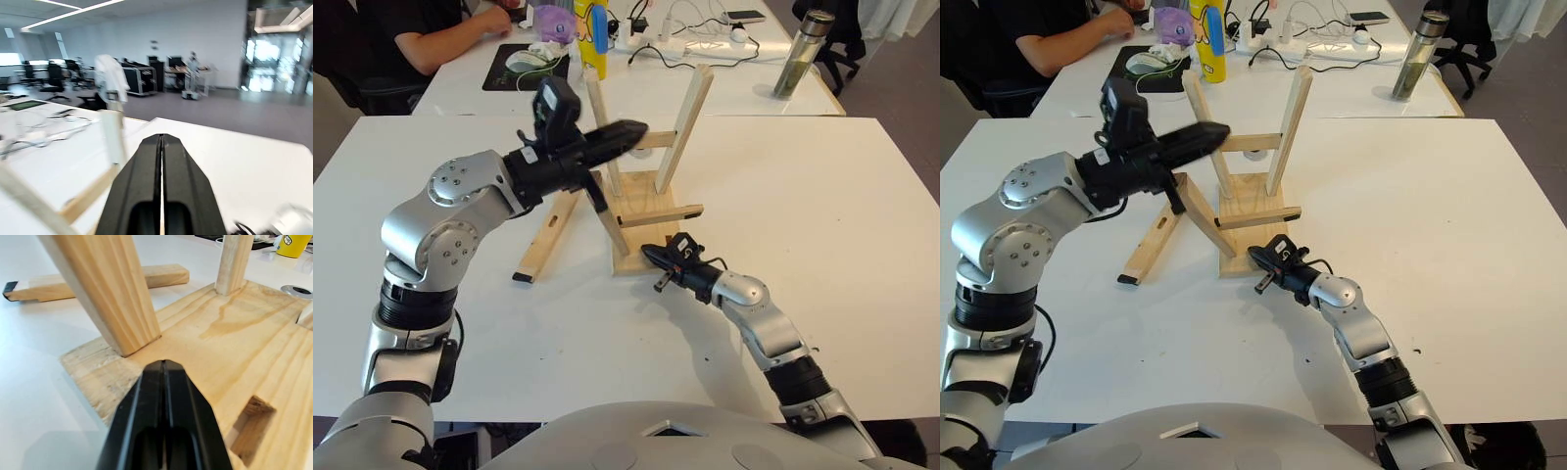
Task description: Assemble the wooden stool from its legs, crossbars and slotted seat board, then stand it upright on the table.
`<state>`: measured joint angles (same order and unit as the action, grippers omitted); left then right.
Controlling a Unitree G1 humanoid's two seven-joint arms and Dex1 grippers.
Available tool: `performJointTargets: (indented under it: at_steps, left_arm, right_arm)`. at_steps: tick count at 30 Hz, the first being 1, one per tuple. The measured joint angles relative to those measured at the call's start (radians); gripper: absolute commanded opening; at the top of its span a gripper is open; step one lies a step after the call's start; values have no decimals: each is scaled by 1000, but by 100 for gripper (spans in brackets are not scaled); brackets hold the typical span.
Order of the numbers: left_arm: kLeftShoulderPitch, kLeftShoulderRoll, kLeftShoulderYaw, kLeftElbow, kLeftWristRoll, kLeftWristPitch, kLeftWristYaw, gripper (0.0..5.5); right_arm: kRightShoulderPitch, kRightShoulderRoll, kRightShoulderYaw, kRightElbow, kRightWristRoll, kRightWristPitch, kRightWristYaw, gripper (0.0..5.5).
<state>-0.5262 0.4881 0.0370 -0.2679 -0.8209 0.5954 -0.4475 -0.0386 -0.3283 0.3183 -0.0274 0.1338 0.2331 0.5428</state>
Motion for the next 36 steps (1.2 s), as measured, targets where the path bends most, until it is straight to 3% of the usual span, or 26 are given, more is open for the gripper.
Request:
performJointTargets:
  at_steps: [4, 7, 13, 25, 36]
  left_arm:
    - [-35, -4, 177, 62, 5, -46, 92, 91]
    - [75, 19, 190, 90, 60, -16, 108, 134]
    - [347, -1, 92, 96, 203, 18, 120, 223]
    - [460, -28, -6, 98, 375, 59, 122, 393]
    - [454, 2, -92, 119, 519, 166, 131, 380]
  right_arm:
    - [2, 0, -1, 0, 0, -7, 1, 0]
    - [4, 0, -3, -1, 0, -7, 0, 0]
    - [19, 1, -15, -12, 0, -8, -4, 0]
    - [20, 1, -14, -13, 0, -8, -4, 0]
    - [20, 1, -9, -16, 0, -5, -11, 0]
